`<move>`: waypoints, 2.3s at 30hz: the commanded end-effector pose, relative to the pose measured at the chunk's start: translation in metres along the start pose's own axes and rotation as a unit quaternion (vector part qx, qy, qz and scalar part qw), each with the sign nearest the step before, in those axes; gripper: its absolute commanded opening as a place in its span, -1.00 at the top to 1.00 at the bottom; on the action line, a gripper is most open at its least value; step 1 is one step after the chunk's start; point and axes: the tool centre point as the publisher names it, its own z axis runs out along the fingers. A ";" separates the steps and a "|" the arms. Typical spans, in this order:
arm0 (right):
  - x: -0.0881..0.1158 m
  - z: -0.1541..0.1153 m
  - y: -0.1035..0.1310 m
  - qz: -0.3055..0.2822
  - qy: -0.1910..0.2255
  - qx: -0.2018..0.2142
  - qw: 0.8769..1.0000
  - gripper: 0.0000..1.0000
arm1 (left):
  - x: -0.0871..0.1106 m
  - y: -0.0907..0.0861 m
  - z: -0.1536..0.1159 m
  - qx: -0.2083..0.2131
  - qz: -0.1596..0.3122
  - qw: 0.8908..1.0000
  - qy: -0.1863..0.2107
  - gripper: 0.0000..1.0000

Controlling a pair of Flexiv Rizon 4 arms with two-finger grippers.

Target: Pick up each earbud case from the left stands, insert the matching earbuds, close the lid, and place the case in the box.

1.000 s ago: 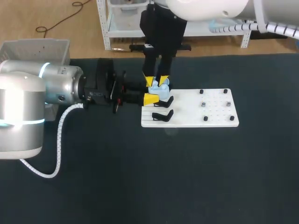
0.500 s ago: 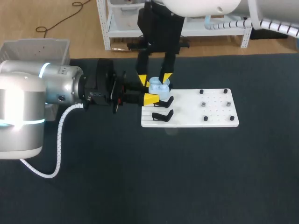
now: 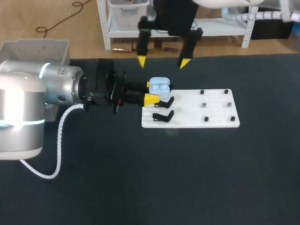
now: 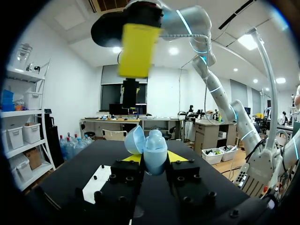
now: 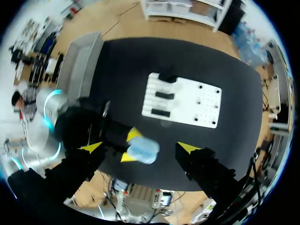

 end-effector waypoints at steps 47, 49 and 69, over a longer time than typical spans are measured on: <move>0.018 0.033 -0.045 0.139 -0.008 0.025 0.990 -1.00 | 0.000 0.000 0.000 0.000 0.000 1.000 0.000 1.00; 0.016 0.025 -0.047 0.139 -0.046 0.013 0.989 -1.00 | 0.000 0.000 0.000 0.000 0.000 1.000 0.000 1.00; 0.071 -0.025 -0.081 0.037 -0.219 -0.044 0.974 -1.00 | 0.000 0.000 0.000 0.000 0.000 1.000 0.000 1.00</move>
